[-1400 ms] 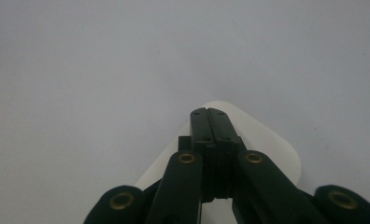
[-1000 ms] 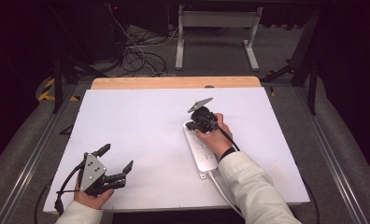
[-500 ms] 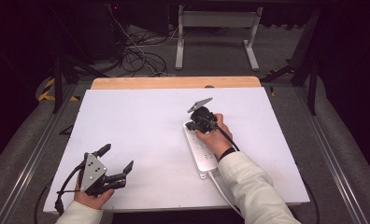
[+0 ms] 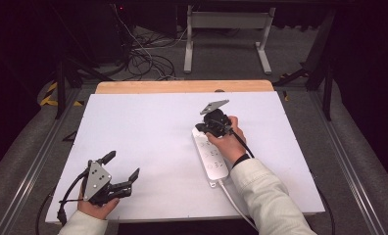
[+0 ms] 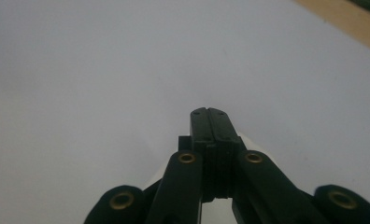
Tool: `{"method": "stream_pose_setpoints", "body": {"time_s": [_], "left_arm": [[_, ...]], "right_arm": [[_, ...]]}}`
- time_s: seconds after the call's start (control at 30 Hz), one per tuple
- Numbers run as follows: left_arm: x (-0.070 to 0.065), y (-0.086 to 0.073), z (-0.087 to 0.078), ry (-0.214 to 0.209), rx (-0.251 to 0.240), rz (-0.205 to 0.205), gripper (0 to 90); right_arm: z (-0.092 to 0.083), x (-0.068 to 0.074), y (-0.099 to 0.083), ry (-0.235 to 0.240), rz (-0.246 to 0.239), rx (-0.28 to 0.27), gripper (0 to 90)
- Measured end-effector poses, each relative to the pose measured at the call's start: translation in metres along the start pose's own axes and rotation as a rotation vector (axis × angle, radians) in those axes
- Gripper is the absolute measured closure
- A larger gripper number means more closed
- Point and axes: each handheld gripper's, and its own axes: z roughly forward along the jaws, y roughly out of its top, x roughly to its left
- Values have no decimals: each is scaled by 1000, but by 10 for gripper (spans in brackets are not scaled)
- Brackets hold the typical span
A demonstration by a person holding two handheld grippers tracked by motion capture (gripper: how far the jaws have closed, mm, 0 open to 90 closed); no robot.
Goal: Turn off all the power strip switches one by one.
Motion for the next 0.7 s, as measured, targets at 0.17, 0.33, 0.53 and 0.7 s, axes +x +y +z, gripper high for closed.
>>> {"method": "stream_pose_setpoints", "body": {"time_s": [0.17,0.33,0.53,0.7], "left_arm": [[-1,0,-1,1,1,-1,125],[-1,0,-1,2,1,-4,125],[-1,0,-1,5,-1,-5,125],[-1,0,-1,6,-1,-6,125]], "right_arm": [[-18,8,5,16,-35,-52,851],[-37,13,7,21,-40,-109,595],[-61,22,6,12,-57,-152,444],[-76,28,2,-1,-60,-167,352]]}}
